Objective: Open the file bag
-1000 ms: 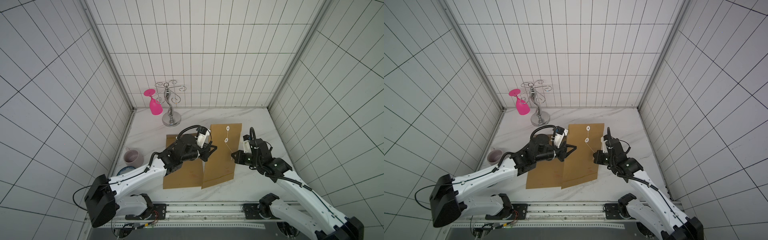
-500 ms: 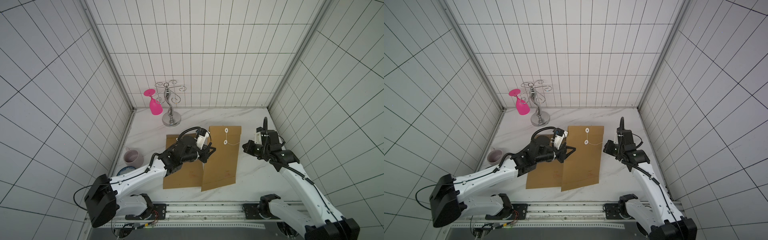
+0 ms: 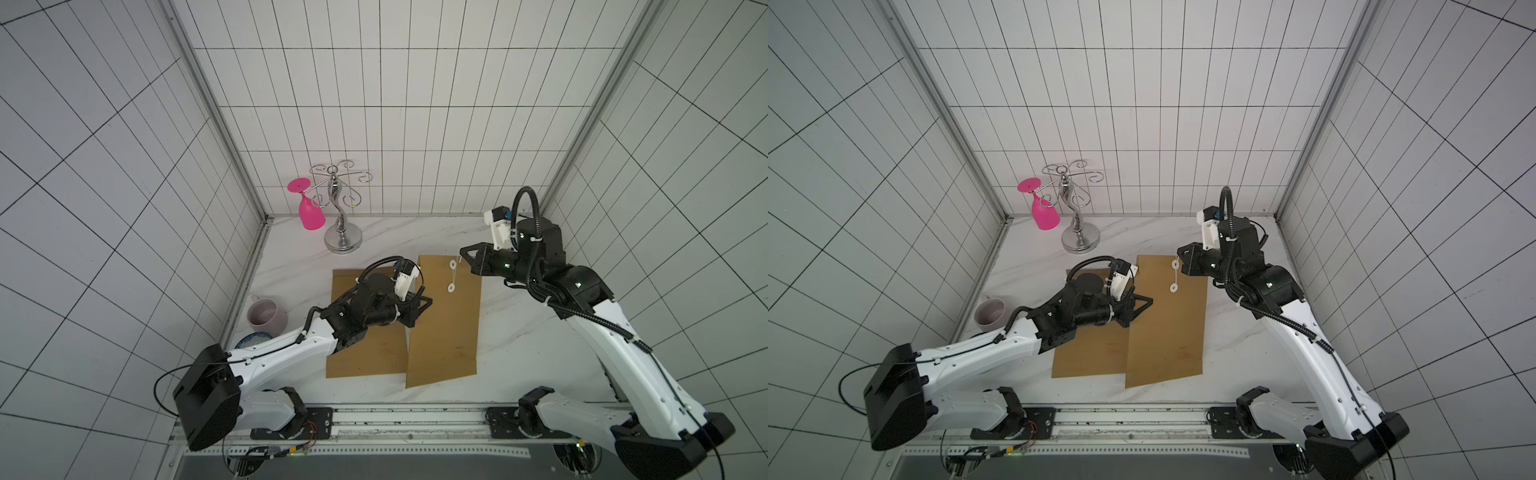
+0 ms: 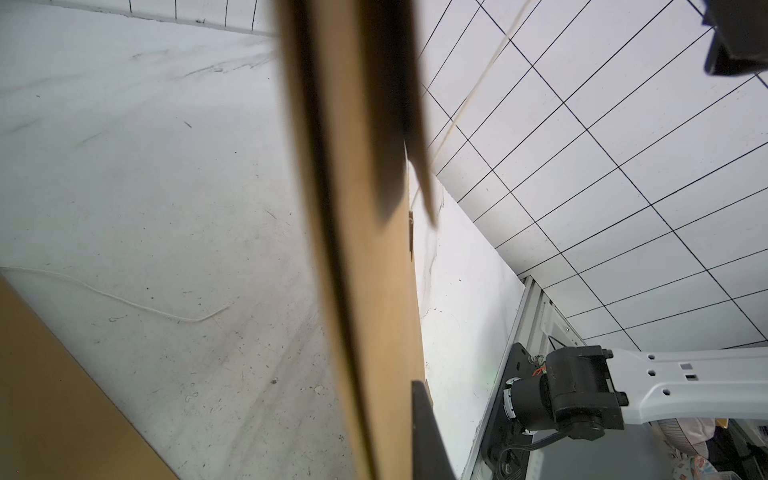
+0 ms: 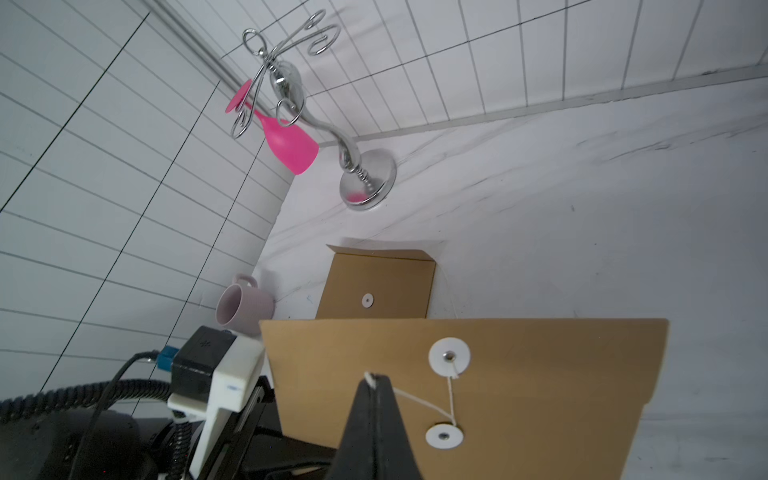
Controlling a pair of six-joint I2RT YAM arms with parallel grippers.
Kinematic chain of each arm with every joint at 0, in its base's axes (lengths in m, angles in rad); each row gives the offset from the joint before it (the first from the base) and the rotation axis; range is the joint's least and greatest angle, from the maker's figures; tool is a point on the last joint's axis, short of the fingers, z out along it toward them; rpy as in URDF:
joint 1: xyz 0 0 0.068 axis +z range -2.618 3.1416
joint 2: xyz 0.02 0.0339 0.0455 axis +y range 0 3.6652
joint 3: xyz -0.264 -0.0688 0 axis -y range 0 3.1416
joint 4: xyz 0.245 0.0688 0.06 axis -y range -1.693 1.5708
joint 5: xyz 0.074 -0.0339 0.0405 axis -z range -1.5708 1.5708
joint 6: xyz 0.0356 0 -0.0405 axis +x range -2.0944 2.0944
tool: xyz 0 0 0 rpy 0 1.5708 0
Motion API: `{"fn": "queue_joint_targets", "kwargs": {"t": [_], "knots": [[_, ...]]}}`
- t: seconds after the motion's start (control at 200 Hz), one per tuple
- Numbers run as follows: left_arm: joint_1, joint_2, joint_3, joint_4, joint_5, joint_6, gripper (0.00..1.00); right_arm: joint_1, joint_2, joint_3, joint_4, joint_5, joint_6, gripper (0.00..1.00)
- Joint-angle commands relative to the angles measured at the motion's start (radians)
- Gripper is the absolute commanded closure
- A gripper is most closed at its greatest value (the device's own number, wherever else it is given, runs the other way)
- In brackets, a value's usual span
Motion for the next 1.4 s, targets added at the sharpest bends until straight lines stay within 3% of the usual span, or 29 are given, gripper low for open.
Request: {"fn": "queue_joint_targets", "kwargs": {"t": [0.0, 0.23, 0.52, 0.655, 0.845, 1.094, 1.394], "knots": [[0.002, 0.005, -0.007, 0.045, -0.006, -0.01, 1.0, 0.067, -0.017, -0.049, 0.074, -0.01, 0.055, 1.0], [0.001, -0.001, -0.019, 0.088, 0.004, -0.033, 1.0, 0.142, -0.108, -0.294, 0.264, -0.058, 0.196, 1.0], [0.003, -0.007, -0.053, 0.172, -0.01, -0.087, 1.0, 0.185, -0.203, -0.524, 0.32, -0.075, 0.286, 1.0], [0.002, 0.002, -0.053, 0.171, -0.004, -0.088, 1.0, 0.176, -0.243, -0.502, 0.263, -0.05, 0.255, 1.0], [0.002, 0.007, -0.058, 0.173, -0.012, -0.099, 1.0, 0.173, -0.2, -0.413, 0.192, -0.118, 0.192, 1.0], [0.002, 0.018, -0.072, 0.21, -0.022, -0.121, 1.0, 0.19, -0.303, -0.589, 0.221, -0.198, 0.247, 1.0], [-0.001, 0.035, -0.075, 0.221, -0.044, -0.124, 1.0, 0.195, -0.405, -0.635, 0.137, -0.214, 0.244, 1.0]]}}
